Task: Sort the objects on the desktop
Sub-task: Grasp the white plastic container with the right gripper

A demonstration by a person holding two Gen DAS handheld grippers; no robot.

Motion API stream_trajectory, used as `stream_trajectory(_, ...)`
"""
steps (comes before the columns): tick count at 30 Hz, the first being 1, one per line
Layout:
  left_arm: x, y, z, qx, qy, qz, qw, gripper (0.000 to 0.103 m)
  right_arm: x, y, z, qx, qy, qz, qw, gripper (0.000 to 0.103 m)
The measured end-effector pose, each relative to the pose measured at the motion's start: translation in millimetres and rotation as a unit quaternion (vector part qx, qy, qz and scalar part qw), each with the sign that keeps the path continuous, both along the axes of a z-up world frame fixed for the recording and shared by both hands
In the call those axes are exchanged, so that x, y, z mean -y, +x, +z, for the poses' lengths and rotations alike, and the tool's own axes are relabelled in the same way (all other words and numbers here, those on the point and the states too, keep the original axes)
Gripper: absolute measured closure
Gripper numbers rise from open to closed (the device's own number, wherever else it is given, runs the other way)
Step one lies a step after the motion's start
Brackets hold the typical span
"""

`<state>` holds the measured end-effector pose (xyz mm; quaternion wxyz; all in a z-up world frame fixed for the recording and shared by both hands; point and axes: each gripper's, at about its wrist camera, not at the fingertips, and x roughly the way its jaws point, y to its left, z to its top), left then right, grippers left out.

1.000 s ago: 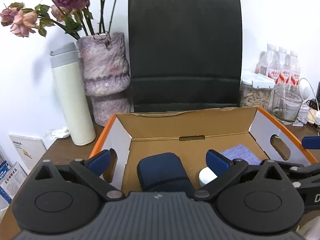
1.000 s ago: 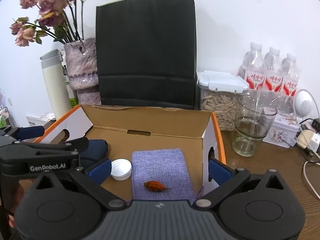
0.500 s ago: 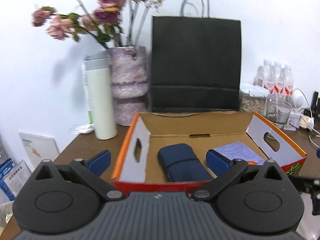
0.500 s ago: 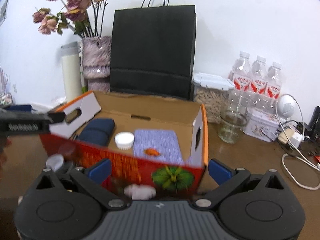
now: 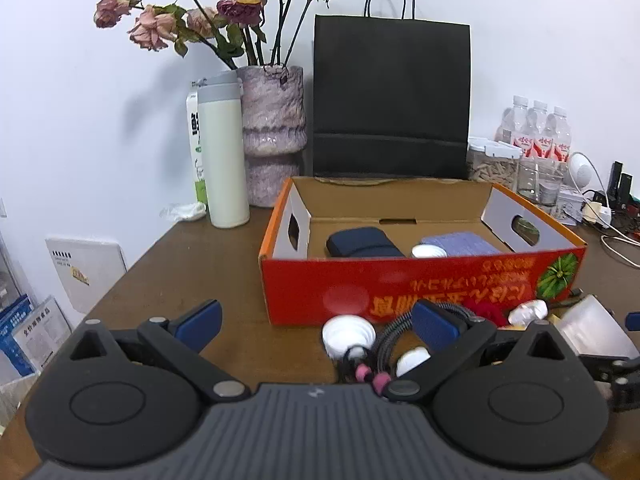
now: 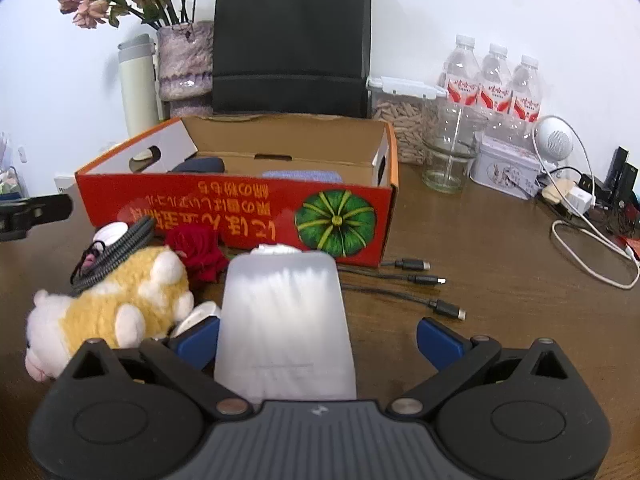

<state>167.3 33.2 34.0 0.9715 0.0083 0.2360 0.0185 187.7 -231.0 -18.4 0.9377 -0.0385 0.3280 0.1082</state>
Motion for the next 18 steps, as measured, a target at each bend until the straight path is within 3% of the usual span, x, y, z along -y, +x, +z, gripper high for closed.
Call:
stream_trajectory(3,0,-8,-1,-0.004,-0.006,0.001,1.0000,0.000,-3,0,-5,0.005,-0.005,-0.004,1.000,0.000)
stream_trajectory(6,1,-12,-1,-0.009,-0.019,0.001,0.9998,0.000,-6,2,-7,0.008,-0.007,-0.008,1.000,0.007)
stream_trajectory(11,5,-14,-2,-0.012,-0.022,-0.007,0.9997,0.000,-15,1,-12,-0.002,-0.015,0.007,1.000,0.034)
stream_trajectory(18,17,-19,-4,-0.021,-0.024,-0.028,0.9991,0.000,-16,-2,-12,-0.005,-0.017,0.023,1.000,0.036)
